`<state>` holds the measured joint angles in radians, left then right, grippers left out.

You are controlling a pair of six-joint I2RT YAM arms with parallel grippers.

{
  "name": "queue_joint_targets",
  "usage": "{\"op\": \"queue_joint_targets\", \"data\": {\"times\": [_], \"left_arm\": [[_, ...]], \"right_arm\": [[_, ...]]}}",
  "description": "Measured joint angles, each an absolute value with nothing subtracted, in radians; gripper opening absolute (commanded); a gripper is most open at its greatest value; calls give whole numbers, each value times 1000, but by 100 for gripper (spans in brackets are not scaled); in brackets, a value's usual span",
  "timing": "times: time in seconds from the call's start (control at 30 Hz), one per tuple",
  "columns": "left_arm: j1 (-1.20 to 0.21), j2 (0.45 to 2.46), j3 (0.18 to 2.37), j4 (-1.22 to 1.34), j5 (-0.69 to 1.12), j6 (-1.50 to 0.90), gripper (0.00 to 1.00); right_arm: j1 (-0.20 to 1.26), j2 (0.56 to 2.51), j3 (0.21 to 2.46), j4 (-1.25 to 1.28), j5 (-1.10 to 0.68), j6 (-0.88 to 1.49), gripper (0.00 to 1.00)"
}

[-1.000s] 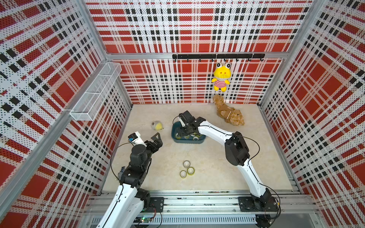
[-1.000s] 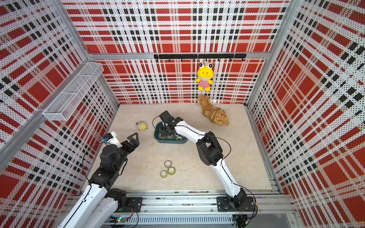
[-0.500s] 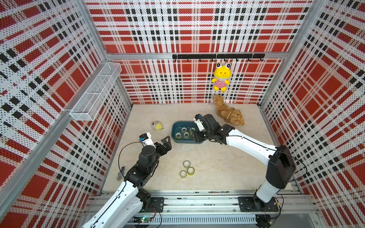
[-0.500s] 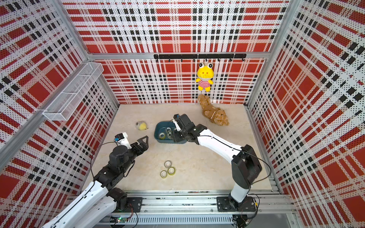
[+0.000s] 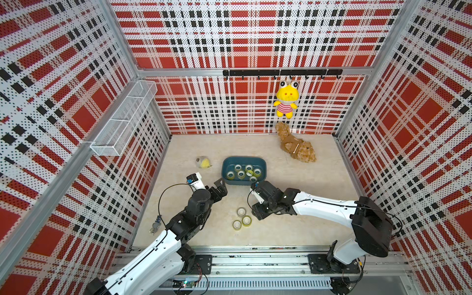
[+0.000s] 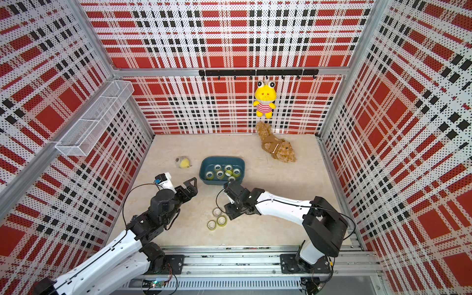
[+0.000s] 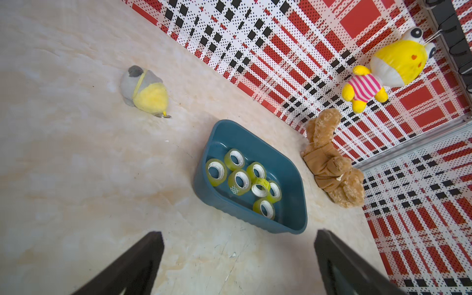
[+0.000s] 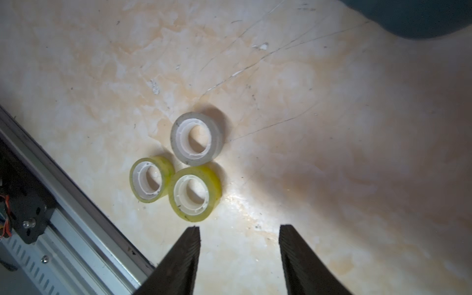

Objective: Put the transparent tape into the storage box
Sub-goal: Pick up the tape at the center of the board.

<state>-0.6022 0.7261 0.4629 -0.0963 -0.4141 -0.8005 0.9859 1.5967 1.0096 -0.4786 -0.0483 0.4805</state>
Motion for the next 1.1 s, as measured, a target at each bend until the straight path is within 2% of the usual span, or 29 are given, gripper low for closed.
{"op": "queue_joint_targets", "data": {"times": [0.27,1.1], "left_arm": [[-602,724,477,-94,-427,-800,99],[-602,687,478,-101,-435,-796,99]], "right_arm": [[1050,1715,1080,-492,25,523,55],[1141,1904,1229,-640,189,588,53]]}}
